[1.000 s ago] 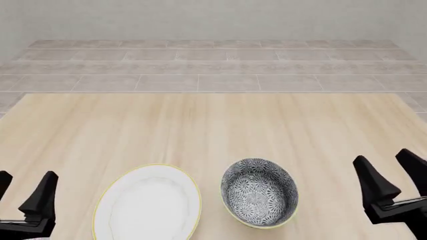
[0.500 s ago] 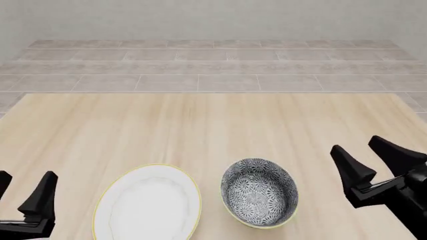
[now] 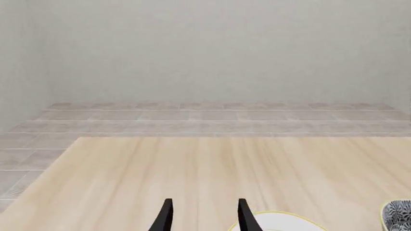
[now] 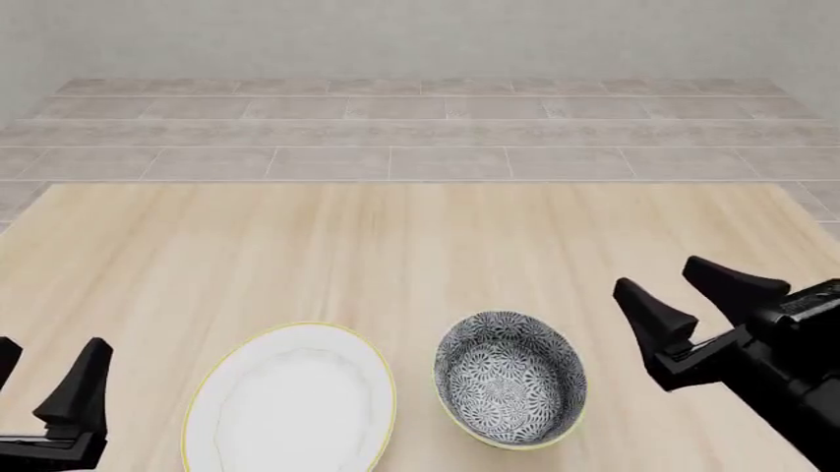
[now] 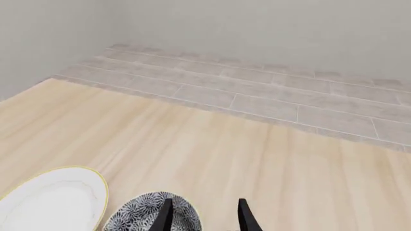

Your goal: Put the bowl on the plate.

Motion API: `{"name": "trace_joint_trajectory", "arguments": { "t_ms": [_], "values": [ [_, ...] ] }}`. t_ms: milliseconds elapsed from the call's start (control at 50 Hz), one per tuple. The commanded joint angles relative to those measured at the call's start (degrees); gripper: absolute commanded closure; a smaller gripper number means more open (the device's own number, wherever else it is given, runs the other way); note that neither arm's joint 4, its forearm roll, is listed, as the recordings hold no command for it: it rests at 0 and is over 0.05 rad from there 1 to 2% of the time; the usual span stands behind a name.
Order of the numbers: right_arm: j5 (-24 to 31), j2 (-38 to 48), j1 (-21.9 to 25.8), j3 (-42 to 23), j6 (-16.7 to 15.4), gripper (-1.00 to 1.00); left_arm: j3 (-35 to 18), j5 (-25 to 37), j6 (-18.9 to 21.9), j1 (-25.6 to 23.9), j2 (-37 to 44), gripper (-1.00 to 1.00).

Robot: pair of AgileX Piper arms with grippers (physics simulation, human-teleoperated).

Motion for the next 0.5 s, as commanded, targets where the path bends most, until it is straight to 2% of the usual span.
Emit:
{"name": "trace_joint_trajectory", "arguments": {
  "t_ms": [20, 280, 500],
  "values": [
    [0.29, 3.76, 1.65, -1.49, 0.29, -1.0, -0.16, 0.81, -0.02, 0.11, -0.67, -1.0],
    [2.02, 5.83, 2.44, -2.68, 0.58, -1.0, -0.11, 1.27, -0.04, 0.09, -1.09, -1.0],
    [0.47, 9.34, 2.62, -2.0, 1.33, -1.0, -0.08, 1.31, -0.01, -0.03, -0.99, -1.0]
  ]
}}
